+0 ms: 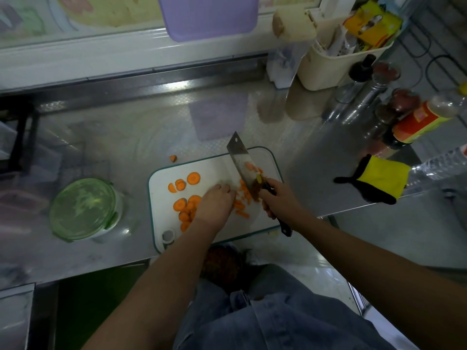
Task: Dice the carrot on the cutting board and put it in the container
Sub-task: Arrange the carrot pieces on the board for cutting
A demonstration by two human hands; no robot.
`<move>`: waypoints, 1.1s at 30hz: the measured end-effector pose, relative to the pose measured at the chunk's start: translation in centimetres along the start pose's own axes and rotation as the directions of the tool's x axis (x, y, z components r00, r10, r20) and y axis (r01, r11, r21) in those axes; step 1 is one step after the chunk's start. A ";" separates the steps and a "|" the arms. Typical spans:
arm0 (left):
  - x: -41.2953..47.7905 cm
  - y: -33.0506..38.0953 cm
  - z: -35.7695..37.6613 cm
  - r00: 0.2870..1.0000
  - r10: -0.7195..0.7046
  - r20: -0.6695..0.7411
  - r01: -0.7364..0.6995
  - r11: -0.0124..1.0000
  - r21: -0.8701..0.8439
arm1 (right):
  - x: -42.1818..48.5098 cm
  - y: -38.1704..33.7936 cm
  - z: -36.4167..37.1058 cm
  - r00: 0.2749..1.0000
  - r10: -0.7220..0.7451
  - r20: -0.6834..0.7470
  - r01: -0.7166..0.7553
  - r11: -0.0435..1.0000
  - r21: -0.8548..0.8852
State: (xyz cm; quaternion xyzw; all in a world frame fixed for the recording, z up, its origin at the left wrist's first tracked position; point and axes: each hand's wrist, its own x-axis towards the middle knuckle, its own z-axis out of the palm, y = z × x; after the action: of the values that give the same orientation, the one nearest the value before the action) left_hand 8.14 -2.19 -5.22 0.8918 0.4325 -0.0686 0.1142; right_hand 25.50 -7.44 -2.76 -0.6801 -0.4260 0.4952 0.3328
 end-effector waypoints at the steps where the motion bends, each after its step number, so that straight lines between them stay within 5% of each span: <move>1: -0.1 0.0 0.0 1.000 0.004 -0.013 -0.004 1.000 -0.004 | 0.1 0.0 0.1 1.000 -0.002 -0.004 0.002 1.000 -0.004; 10: -0.6 -0.9 -0.3 0.997 -0.071 -0.015 0.071 0.997 -0.009 | -0.1 0.1 -0.2 1.000 -0.009 0.014 0.009 1.000 0.029; 16: -1.5 -2.4 -0.2 0.969 -0.246 -0.027 0.242 0.966 -0.093 | 0.2 -0.2 0.3 1.000 -0.024 0.010 0.023 0.999 0.042; 22: -1.4 -1.2 -0.3 0.984 -0.074 -0.160 0.053 0.990 -0.129 | 0.5 -0.4 0.4 1.000 -0.028 0.006 0.028 0.999 0.016; 33: -0.6 0.6 -0.6 1.000 0.005 -0.012 -0.004 0.998 0.064 | 0.4 0.3 0.2 1.000 0.006 0.014 -0.007 0.999 0.039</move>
State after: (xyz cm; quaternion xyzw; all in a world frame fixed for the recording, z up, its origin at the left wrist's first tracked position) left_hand 8.29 -2.85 -4.38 0.8963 0.4289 -0.0767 0.0829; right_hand 25.46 -7.22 -3.22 -0.6714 -0.4164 0.5092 0.3414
